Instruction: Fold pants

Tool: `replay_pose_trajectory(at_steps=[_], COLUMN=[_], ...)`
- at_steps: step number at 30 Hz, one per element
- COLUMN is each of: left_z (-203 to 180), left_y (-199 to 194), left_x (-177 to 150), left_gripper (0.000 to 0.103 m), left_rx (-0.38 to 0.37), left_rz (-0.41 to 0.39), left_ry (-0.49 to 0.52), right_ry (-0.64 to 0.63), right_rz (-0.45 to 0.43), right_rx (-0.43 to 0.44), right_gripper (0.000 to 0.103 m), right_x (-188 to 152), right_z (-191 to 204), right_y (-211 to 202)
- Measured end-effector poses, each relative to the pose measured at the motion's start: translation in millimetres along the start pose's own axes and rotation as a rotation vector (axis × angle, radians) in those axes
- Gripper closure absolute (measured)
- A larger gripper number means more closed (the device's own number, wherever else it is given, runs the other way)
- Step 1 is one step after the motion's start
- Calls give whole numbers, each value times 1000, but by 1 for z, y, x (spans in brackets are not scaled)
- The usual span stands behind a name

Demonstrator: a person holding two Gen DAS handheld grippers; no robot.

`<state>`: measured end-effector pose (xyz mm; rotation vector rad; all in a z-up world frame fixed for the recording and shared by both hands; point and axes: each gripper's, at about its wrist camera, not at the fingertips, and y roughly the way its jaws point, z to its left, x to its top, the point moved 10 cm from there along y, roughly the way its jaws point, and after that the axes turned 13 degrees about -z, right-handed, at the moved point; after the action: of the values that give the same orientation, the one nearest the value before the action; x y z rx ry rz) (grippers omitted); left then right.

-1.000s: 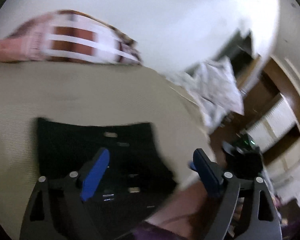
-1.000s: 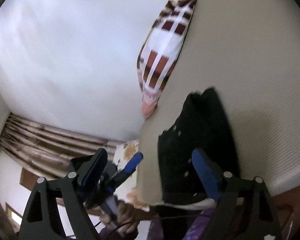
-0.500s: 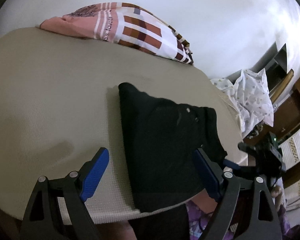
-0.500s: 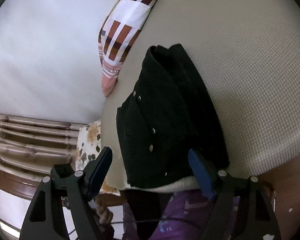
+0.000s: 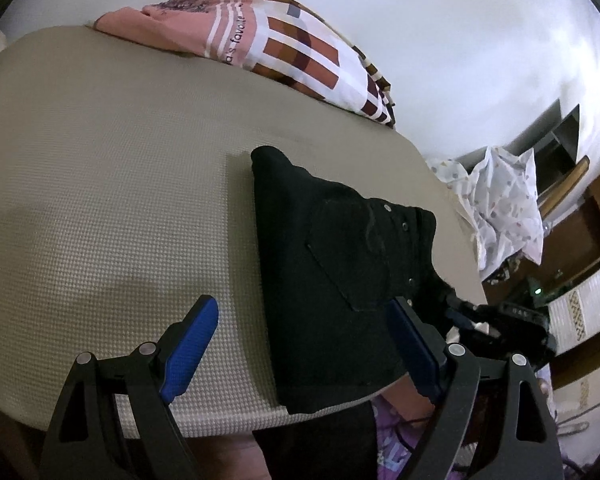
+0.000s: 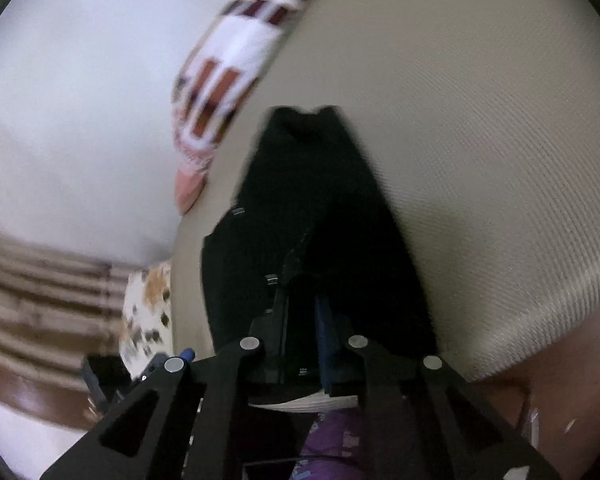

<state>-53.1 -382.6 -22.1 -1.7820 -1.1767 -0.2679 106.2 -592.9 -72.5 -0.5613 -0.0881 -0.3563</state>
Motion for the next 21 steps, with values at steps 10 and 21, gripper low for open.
replay_pose_trajectory(at_steps=[10, 21], left_z=[2, 11], left_y=[0, 3], left_x=[1, -4], left_gripper=[17, 17], left_rx=[-8, -9], left_rz=[14, 34], left_ry=[-28, -90], right_ry=[9, -35], right_rz=[28, -67], right_rx=[-18, -24], right_gripper=[46, 30], right_x=[-10, 0], right_z=[14, 27], right_y=[-12, 10])
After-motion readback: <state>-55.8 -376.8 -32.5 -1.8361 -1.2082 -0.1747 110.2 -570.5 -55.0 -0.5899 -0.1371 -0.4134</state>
